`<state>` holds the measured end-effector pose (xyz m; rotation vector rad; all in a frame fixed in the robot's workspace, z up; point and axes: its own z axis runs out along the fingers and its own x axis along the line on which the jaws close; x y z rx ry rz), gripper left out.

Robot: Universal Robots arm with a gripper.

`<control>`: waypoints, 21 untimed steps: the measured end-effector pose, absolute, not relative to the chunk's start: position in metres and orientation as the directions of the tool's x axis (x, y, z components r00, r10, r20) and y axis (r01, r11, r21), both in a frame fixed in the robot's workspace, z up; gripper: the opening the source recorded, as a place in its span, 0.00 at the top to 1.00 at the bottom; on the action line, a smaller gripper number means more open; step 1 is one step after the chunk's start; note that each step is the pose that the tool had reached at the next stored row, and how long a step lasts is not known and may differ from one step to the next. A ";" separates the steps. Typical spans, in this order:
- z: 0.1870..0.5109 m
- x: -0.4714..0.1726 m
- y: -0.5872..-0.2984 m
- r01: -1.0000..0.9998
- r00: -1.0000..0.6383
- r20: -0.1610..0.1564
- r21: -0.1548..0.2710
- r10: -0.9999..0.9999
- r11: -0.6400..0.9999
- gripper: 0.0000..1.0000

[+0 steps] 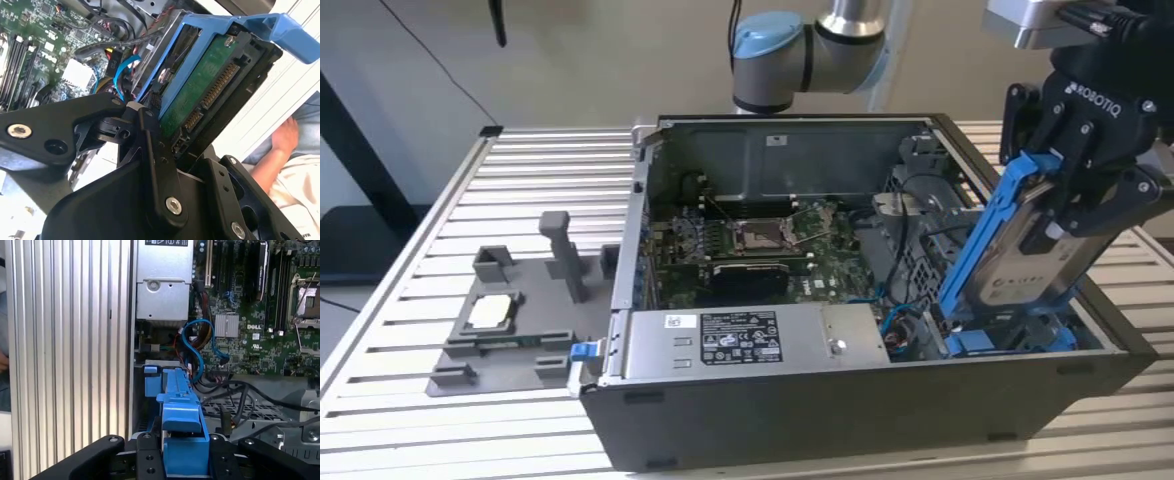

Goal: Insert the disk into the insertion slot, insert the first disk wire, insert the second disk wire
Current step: 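Insert the disk into the insertion slot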

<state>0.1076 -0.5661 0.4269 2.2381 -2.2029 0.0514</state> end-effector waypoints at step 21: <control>0.410 0.108 -0.567 -0.998 0.049 0.024 -0.022 -0.998 -0.050 0.67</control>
